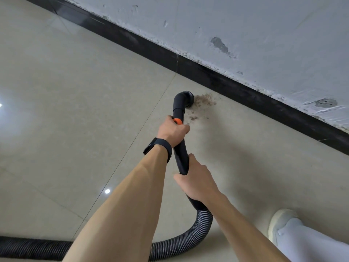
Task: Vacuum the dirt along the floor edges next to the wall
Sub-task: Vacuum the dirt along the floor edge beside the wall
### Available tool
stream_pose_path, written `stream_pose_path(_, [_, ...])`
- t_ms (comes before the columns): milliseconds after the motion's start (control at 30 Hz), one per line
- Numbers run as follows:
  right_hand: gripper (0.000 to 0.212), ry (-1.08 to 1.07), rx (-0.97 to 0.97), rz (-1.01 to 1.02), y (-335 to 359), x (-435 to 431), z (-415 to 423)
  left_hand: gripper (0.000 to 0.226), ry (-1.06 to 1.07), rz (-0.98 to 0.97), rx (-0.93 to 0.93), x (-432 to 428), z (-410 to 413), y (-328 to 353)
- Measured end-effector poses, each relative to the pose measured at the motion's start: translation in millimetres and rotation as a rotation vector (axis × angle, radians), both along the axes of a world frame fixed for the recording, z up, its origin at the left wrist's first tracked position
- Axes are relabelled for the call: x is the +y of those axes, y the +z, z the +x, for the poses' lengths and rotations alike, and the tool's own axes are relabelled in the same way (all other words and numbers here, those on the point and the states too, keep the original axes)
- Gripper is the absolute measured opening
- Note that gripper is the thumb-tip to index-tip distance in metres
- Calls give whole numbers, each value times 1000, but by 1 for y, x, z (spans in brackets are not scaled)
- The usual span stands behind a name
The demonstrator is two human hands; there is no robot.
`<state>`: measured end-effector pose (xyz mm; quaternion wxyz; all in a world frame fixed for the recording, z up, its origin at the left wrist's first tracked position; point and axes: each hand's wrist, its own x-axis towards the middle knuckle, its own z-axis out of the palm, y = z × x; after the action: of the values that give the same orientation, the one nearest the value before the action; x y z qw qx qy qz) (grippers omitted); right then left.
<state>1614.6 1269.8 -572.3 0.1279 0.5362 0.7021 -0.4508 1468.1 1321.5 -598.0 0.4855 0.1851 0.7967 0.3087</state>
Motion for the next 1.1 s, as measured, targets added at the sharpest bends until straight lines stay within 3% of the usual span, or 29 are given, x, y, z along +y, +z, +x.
stream_pose_path(733, [24,-67,-49,61,-3,55,31,33,-103,54,-42,67,36,-6])
stream_pose_path(1000, [21,111,-13,-41,14,41,-4,25,33,29,-13,19,-13,5])
stream_pose_path(1100, [21,239,-23,-33,17,16,-18,34,80,-19,5,-21,-32,13])
